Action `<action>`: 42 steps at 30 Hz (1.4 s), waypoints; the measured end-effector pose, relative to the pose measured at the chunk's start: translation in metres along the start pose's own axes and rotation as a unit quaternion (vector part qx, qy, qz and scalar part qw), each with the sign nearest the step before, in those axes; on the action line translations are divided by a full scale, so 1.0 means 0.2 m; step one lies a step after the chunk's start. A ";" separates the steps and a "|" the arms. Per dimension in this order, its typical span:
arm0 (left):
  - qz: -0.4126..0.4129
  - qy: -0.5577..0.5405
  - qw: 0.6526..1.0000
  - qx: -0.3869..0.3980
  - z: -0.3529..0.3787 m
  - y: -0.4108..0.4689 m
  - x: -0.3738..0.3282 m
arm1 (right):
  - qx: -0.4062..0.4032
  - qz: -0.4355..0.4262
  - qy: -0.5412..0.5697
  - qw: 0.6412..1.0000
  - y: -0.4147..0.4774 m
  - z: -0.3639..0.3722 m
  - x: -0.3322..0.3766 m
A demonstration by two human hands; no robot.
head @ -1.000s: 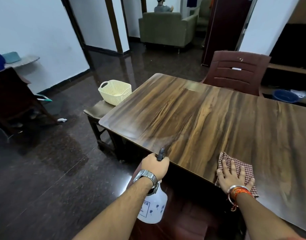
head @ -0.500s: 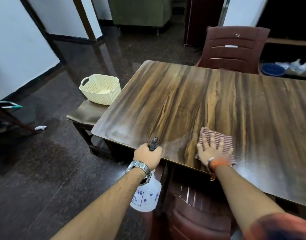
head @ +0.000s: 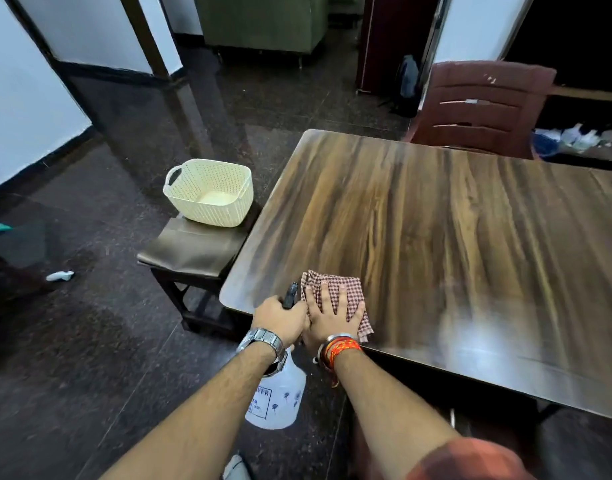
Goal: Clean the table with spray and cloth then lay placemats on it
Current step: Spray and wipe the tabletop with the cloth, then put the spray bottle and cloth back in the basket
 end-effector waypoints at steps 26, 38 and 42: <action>0.042 -0.004 0.994 0.098 -0.61 1.18 -0.08 | -0.049 0.125 0.052 0.990 0.95 -0.14 0.74; 0.097 0.006 0.995 0.033 -1.00 1.67 -0.30 | -0.068 0.170 0.030 0.983 1.39 -0.37 0.73; 0.119 0.011 0.992 0.027 -1.12 1.83 -0.33 | -0.075 0.180 0.016 0.981 1.47 -0.42 0.78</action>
Point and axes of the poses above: each hand's wrist, its own y-axis towards the middle knuckle, its own z-axis out of the palm, x = y × z, the point moved 10 cm from there along y, towards the middle knuckle, and after that the axes turned 2 degrees about x, right-handed, at the moved point
